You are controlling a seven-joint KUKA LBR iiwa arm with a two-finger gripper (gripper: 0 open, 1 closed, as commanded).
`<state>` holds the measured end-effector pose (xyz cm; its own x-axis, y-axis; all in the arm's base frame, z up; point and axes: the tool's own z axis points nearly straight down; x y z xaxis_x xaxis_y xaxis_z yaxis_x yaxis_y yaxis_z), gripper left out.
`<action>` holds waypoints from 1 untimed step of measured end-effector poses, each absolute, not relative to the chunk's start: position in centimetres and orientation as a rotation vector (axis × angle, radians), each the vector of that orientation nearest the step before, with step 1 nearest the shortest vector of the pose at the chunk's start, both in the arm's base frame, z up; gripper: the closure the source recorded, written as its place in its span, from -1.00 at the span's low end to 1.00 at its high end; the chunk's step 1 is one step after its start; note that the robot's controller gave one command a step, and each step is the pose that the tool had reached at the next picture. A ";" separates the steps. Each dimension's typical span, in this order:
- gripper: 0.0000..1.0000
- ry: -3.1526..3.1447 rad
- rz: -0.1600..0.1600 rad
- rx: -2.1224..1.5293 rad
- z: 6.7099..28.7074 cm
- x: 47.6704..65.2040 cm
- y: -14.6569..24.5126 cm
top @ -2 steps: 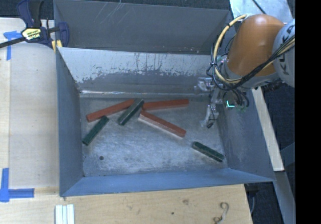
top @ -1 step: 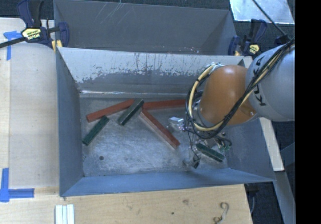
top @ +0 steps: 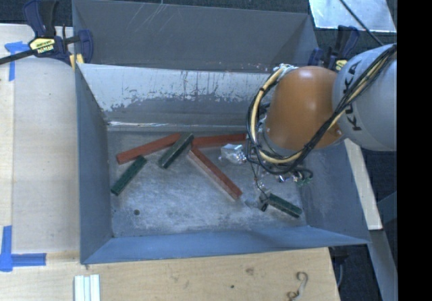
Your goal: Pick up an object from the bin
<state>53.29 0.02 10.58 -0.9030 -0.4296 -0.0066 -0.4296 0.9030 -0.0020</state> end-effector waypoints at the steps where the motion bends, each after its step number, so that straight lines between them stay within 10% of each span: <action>1: -1.00 3.113 0.000 -0.406 14.7 49.4 0.1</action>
Offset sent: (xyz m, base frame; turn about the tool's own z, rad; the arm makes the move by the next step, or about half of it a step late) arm -0.0392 0.0008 0.0400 0.1837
